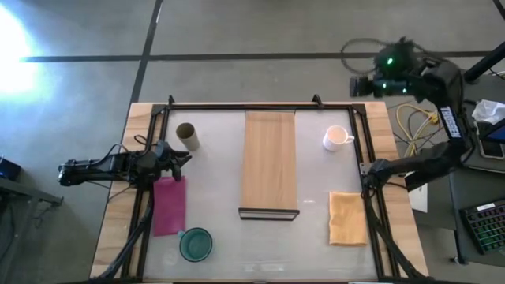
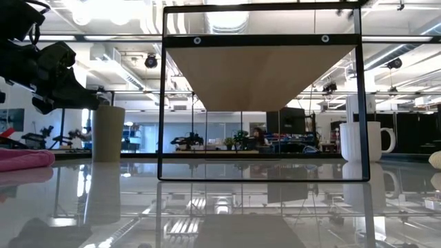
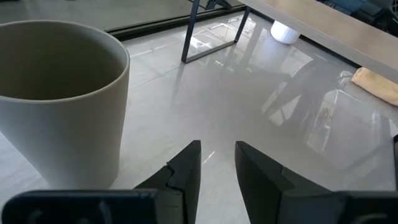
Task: Stack small to large cups/mugs on shelf
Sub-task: Put the white mug on the shelf
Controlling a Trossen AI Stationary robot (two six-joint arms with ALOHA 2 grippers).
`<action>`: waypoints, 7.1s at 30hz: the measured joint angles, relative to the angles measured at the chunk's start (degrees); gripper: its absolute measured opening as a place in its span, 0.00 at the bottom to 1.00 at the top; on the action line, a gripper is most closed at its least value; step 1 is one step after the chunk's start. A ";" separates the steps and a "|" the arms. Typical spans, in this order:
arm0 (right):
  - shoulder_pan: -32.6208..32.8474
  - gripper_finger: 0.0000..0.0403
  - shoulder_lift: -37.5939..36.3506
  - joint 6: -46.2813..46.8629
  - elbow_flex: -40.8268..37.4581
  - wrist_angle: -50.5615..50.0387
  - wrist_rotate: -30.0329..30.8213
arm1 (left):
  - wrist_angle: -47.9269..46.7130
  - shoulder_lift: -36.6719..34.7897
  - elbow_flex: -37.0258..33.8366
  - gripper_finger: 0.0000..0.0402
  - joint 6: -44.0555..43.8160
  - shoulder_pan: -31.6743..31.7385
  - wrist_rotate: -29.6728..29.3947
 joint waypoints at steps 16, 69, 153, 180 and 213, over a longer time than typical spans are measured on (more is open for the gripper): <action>-1.64 0.36 -18.25 10.07 -39.17 0.96 -3.46 | 0.02 0.00 0.00 0.21 0.00 0.01 0.02; -1.61 0.39 -11.69 34.61 -74.89 40.33 5.49 | 0.02 0.00 0.00 0.21 0.00 -0.01 0.02; 33.61 0.03 47.13 58.61 23.25 1.01 16.78 | 0.04 0.00 0.00 0.21 0.00 -0.01 0.02; 33.38 0.03 45.06 56.36 19.82 0.97 14.69 | 22.55 -0.07 -4.22 0.21 -2.83 -0.01 -9.35; 34.34 0.03 44.04 56.16 19.95 0.99 14.85 | 43.25 52.07 28.23 0.21 30.77 15.82 37.80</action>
